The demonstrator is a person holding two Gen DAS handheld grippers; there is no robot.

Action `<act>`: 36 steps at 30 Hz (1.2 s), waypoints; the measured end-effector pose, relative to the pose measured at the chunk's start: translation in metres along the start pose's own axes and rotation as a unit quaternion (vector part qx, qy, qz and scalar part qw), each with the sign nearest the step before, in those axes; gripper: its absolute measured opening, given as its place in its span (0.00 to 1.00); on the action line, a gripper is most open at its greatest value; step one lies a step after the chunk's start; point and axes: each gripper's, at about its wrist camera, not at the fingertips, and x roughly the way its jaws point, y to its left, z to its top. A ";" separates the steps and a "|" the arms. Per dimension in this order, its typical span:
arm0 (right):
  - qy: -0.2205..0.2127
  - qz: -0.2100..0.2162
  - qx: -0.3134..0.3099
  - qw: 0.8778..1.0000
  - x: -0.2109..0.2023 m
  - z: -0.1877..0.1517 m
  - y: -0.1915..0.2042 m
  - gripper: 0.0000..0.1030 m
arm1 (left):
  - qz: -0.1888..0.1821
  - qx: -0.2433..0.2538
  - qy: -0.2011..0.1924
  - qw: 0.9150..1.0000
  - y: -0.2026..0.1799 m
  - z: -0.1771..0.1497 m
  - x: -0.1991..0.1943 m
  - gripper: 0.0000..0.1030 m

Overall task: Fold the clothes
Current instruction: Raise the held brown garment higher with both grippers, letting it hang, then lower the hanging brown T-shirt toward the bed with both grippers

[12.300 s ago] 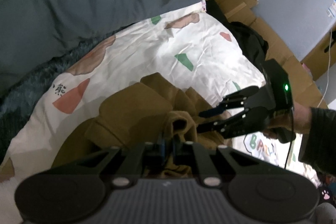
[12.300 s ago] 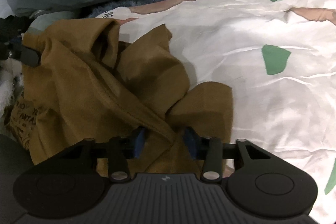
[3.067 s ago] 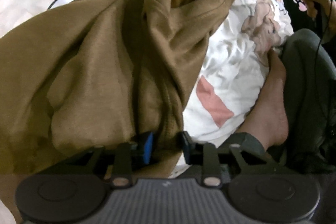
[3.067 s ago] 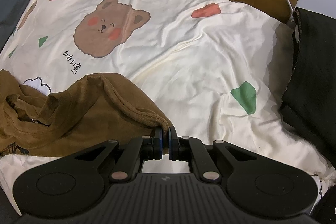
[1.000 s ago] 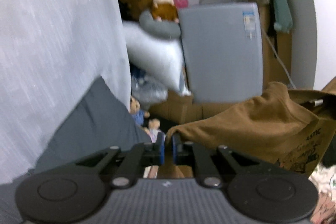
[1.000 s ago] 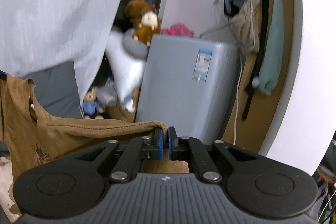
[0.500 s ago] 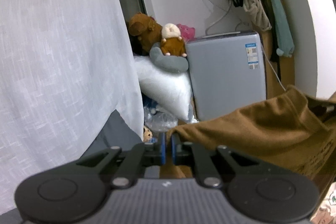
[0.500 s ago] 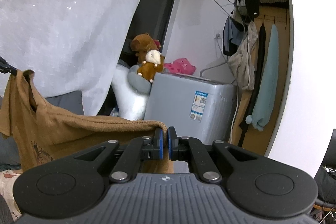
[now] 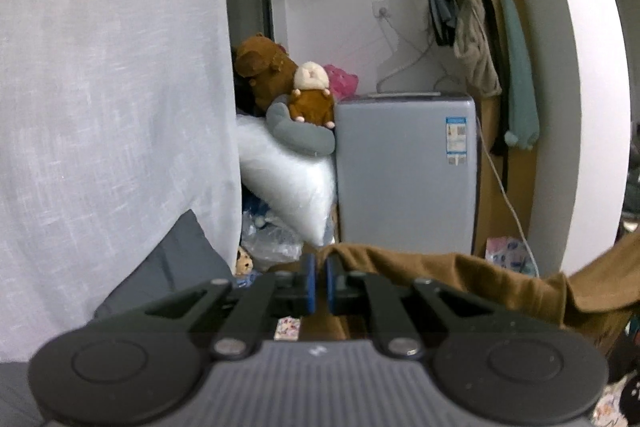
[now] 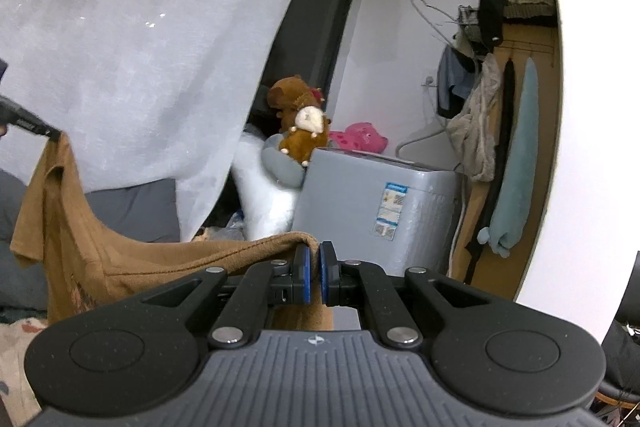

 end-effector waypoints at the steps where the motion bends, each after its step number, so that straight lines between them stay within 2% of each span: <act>1: -0.002 0.002 -0.004 1.000 -0.002 0.000 0.003 0.05 | -0.002 0.001 -0.003 1.000 0.003 -0.001 -0.004 0.06; 6: -0.016 0.009 -0.017 1.000 -0.022 0.005 0.017 0.05 | -0.023 0.015 -0.019 0.999 0.014 0.001 -0.020 0.06; 12: -0.029 -0.004 -0.023 0.999 -0.062 0.016 0.033 0.05 | -0.057 0.022 -0.036 0.998 0.017 0.002 -0.048 0.06; 19: -0.041 0.005 -0.048 0.998 -0.098 0.030 0.060 0.05 | -0.064 0.015 -0.049 0.997 0.017 -0.008 -0.079 0.06; 23: -0.038 0.015 -0.054 0.998 -0.105 0.031 0.068 0.05 | -0.063 0.013 -0.050 0.997 0.018 -0.012 -0.084 0.06; 26: -0.030 0.019 -0.049 0.998 -0.099 0.027 0.068 0.05 | -0.063 0.012 -0.036 0.997 0.020 -0.017 -0.067 0.06; 29: -0.007 0.022 -0.032 0.999 -0.076 0.006 0.065 0.05 | -0.064 0.010 -0.015 0.998 0.022 -0.027 -0.047 0.06; 36: 0.054 0.024 -0.007 0.998 -0.025 -0.046 0.062 0.05 | -0.066 -0.006 0.045 0.997 0.032 -0.067 0.032 0.06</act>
